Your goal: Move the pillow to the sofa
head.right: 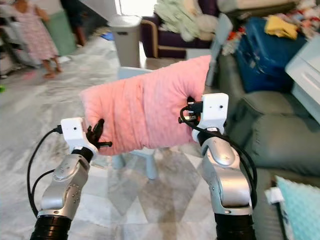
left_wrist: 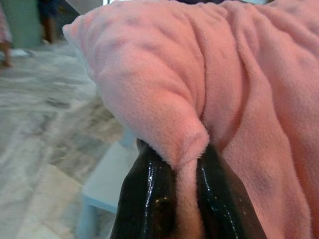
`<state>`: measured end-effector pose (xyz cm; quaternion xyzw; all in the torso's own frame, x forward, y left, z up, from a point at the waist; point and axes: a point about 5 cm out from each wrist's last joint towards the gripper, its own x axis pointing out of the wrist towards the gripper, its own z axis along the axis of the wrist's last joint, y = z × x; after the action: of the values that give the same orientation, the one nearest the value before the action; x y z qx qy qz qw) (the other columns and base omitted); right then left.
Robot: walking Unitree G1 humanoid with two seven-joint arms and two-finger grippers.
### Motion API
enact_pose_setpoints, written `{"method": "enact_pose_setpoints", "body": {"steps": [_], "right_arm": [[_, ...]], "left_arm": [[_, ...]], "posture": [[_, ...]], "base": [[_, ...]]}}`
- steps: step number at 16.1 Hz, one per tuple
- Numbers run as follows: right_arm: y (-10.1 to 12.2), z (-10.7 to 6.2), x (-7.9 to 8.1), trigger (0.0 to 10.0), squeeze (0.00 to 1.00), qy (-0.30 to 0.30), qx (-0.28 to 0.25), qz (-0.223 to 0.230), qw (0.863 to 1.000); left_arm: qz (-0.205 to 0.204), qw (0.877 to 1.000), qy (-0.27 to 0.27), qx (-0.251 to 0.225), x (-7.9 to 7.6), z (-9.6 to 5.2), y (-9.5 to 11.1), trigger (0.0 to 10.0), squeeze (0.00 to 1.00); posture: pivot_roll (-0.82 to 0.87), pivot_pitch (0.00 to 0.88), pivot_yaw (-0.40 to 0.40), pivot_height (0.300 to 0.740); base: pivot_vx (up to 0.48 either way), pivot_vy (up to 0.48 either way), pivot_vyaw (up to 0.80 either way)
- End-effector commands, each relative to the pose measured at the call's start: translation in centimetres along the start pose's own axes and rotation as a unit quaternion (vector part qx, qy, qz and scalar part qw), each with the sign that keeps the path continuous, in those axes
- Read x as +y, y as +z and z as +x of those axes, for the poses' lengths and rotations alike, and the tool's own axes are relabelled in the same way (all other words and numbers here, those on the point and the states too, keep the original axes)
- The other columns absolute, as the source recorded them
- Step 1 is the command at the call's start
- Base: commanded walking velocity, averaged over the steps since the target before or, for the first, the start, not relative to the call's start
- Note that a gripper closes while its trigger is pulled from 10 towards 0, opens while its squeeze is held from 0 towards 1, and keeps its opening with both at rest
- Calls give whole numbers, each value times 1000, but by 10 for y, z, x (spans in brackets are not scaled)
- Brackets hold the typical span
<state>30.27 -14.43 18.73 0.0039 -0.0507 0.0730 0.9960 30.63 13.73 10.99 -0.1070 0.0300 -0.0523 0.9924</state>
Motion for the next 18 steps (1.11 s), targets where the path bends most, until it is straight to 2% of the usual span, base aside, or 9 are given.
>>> {"method": "enact_pose_setpoints", "body": {"steps": [1,10,18], "right_arm": [[6,2,1,10000,0,2,-11,0,1000],[7,3,2,10000,0,4,-11,-3,1000],[8,3,4,10000,0,7,-18,-4,1000]], "left_arm": [[-1,1000,-7,-5,-2,2,5,10000,0],[-7,1000,-12,-1,-1,3,6,10000,0],[-9,1000,-19,2,-2,3,6,10000,0]], "posture": [[-66,0,18,740],[-65,0,19,740],[-61,0,22,740]], "base": [[0,0,-775],[0,0,-768],[0,441,0]]}}
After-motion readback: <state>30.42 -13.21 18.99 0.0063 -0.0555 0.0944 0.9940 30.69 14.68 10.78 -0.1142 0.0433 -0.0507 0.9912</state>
